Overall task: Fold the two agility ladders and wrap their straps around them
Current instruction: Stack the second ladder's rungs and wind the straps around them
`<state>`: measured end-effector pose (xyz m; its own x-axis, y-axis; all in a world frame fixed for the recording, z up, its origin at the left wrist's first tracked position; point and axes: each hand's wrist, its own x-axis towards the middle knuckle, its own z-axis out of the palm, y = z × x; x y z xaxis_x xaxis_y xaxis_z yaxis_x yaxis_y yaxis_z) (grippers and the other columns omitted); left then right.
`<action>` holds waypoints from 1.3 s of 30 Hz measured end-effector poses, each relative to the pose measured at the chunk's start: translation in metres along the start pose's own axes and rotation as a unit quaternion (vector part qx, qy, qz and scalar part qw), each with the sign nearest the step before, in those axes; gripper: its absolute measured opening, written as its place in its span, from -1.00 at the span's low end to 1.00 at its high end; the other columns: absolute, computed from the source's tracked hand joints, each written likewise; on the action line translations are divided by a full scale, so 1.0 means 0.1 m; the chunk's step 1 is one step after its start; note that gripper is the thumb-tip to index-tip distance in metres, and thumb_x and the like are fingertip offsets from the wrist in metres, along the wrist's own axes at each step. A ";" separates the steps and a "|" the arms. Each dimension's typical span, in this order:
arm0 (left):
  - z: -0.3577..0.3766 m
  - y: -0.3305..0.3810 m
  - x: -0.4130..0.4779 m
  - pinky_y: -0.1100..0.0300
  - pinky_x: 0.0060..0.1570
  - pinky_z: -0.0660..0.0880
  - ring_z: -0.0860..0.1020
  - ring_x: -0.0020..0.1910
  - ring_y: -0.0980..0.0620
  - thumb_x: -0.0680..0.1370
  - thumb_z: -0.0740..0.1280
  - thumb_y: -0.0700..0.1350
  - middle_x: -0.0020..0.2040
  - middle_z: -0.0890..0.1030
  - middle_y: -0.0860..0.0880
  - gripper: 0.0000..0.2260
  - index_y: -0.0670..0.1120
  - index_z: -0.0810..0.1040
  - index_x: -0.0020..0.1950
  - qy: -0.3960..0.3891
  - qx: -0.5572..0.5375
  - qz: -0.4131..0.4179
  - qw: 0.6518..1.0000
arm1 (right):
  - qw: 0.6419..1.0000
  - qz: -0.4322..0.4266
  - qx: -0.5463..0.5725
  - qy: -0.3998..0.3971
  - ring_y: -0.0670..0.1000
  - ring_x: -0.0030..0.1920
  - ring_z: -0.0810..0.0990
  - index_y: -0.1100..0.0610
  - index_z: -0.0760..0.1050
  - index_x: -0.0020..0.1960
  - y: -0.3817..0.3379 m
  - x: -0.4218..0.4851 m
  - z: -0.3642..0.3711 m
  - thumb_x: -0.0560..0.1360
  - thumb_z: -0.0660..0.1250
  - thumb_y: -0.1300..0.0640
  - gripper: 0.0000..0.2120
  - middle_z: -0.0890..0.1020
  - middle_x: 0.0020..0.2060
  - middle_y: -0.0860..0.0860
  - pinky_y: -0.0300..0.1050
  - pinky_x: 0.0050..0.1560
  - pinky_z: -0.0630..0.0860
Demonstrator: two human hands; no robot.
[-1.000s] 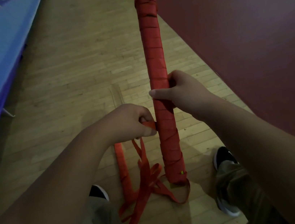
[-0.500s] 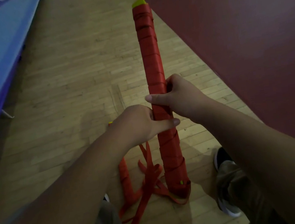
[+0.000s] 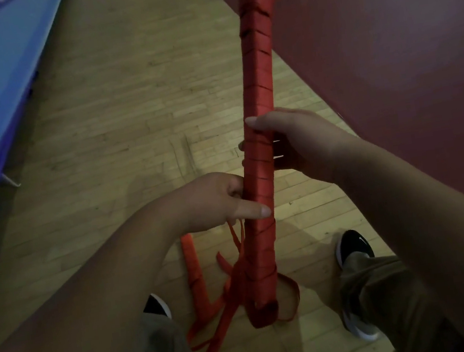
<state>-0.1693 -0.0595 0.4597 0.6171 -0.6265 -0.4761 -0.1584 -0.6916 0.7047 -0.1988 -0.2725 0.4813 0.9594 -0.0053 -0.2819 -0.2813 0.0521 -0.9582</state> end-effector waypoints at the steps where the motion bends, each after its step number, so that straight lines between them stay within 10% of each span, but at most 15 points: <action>1: 0.00 0.00 0.00 -0.10 0.20 0.65 0.73 0.01 -0.03 0.49 0.57 0.27 0.05 0.77 -0.03 -0.72 0.18 0.74 0.11 -0.007 0.000 0.006 1.000 | 1.000 -0.002 0.006 -0.011 0.28 0.17 0.79 0.15 0.58 0.37 -0.02 -0.02 -0.02 0.63 0.49 0.02 -0.63 0.78 0.16 0.21 0.38 0.36 0.63; 15: 0.17 0.02 0.14 0.11 -0.06 0.62 0.69 -0.14 0.09 0.45 0.51 0.44 -0.13 0.74 0.05 -0.58 0.13 0.73 0.02 0.002 0.073 -0.037 0.997 | 0.995 -0.010 -0.095 0.002 0.06 0.13 0.81 0.04 0.65 0.31 0.03 -0.05 0.01 0.56 0.60 -0.08 -0.60 0.81 0.11 0.07 0.25 0.26 0.72; 30: 0.20 -0.01 0.20 -0.06 0.15 0.68 0.72 -0.05 0.06 0.40 0.34 0.61 -0.06 0.77 0.03 -0.37 0.09 0.76 -0.01 0.055 0.163 -0.070 0.983 | 0.971 -0.039 -0.227 0.061 0.00 -0.05 0.80 -0.05 0.53 0.24 0.22 0.05 0.15 0.41 0.69 -0.23 -0.44 0.76 0.02 0.00 0.13 0.03 0.78; 39: 0.24 0.02 0.22 0.13 -0.03 0.60 0.68 -0.05 0.09 0.56 0.44 0.37 -0.06 0.73 0.06 -0.64 0.09 0.74 0.02 0.114 0.079 -0.044 0.989 | 0.966 -0.045 -0.239 0.087 -0.02 -0.01 0.78 -0.04 0.51 0.19 0.22 0.07 0.18 0.42 0.65 -0.31 -0.45 0.73 0.02 -0.04 0.13 0.03 0.78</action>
<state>-0.1743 -0.0834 0.4384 0.7887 -0.4760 -0.3891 -0.2037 -0.7995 0.5651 -0.1979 -0.2532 0.4593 0.9741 -0.1588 -0.1609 -0.2143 -0.4228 -0.8805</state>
